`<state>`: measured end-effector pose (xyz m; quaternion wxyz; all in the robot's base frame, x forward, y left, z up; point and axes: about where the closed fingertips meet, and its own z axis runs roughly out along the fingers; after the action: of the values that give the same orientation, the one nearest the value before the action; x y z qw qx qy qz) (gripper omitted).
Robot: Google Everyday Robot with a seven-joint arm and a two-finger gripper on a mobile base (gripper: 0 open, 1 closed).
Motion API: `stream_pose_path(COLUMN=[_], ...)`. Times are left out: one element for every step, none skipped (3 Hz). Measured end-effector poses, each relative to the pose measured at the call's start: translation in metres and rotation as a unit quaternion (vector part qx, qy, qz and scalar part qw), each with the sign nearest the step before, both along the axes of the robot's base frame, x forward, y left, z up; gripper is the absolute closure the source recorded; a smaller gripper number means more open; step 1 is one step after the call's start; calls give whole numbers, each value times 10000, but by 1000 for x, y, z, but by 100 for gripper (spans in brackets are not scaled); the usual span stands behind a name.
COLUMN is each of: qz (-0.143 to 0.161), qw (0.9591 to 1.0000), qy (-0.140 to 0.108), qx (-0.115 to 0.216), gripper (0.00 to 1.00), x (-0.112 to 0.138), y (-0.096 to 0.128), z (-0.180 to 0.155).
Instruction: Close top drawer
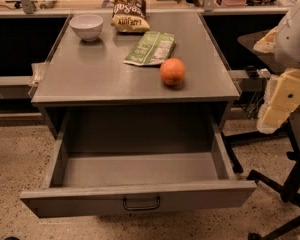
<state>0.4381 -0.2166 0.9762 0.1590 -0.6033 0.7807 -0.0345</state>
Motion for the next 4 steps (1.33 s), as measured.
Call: stream_pose_path(qz=[12, 87, 323, 615], qw=[10000, 9999, 9987, 9939], qy=[9, 80, 308, 793], qx=[9, 59, 265, 464], gripper=[0, 0, 19, 42], x=[-1, -5, -19, -37], y=[2, 13, 46, 72], z=[-4, -29, -78, -154])
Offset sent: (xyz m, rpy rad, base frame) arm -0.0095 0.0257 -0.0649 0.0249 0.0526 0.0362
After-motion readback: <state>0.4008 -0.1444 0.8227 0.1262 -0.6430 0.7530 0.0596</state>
